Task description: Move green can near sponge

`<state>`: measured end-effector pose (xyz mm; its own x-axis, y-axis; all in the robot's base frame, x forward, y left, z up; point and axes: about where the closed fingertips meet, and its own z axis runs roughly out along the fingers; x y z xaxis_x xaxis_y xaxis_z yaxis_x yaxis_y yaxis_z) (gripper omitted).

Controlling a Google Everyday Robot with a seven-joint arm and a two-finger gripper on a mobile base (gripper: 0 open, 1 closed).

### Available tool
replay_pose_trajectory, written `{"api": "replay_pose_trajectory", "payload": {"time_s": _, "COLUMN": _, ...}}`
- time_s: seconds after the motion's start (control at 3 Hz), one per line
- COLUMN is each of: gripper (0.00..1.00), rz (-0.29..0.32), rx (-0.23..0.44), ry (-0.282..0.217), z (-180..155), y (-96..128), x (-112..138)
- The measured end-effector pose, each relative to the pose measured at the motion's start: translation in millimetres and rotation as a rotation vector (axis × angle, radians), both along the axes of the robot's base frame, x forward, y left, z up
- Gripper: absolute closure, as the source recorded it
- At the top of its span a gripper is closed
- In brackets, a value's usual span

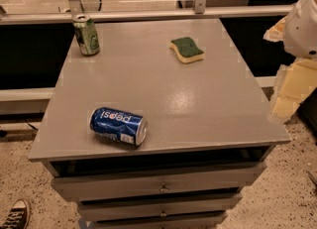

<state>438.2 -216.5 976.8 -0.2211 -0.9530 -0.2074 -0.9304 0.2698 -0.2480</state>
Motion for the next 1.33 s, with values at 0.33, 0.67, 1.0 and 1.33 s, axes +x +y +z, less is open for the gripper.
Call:
{"api": "replay_pose_trajectory", "payload": {"time_s": 0.33, "gripper": 0.0, "rz": 0.0, "rx": 0.0, "ry": 0.0, "z": 0.0, "y": 0.0, "x": 0.0}}
{"api": "replay_pose_trajectory", "payload": {"time_s": 0.67, "gripper": 0.0, "rz": 0.02, "rx": 0.052, "ry": -0.037, "z": -5.5, "y": 23.1, "x": 26.7}}
{"api": "replay_pose_trajectory", "payload": {"time_s": 1.0, "gripper": 0.0, "rz": 0.053, "rx": 0.155, "ry": -0.108, "z": -19.4, "y": 76.5, "x": 93.7}}
{"api": "replay_pose_trajectory", "payload": {"time_s": 1.33, "gripper": 0.0, "rz": 0.091, "rx": 0.282, "ry": -0.198, "z": -14.5, "y": 141.2, "x": 158.3}}
